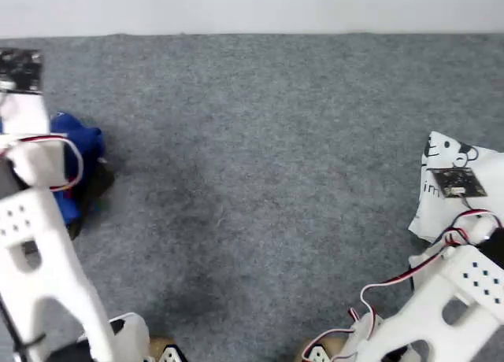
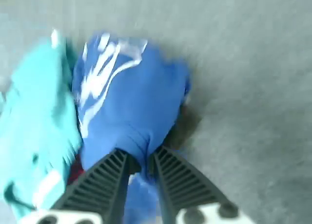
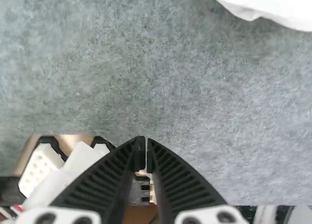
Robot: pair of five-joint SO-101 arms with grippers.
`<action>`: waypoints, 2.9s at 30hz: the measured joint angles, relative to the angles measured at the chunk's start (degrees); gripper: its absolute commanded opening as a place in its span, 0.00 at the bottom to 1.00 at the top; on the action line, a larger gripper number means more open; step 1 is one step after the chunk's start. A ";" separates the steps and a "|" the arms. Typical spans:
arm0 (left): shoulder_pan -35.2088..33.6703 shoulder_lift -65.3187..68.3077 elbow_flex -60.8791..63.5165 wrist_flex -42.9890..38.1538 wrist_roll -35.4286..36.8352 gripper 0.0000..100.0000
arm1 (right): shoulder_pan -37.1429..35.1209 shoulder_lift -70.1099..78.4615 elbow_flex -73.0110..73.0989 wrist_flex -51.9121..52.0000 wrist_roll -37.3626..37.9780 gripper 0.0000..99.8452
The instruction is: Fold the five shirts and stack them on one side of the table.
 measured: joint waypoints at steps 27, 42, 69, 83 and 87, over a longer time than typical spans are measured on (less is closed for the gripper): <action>59.25 16.53 0.00 -23.91 0.26 0.03 | 0.00 0.00 2.73 0.00 1.32 0.01; 50.73 27.60 -16.09 -8.70 7.38 0.18 | -14.68 0.00 1.05 -2.64 -0.26 0.01; -10.81 17.85 -15.74 11.08 -3.96 0.18 | -86.59 40.53 -26.81 -9.23 -34.29 0.23; -21.71 17.85 -12.84 8.62 -5.89 0.18 | -100.92 67.96 -50.64 -7.91 -38.42 0.23; -23.74 17.85 -12.84 8.53 -6.86 0.18 | -103.56 73.05 -54.07 -7.91 -39.03 0.23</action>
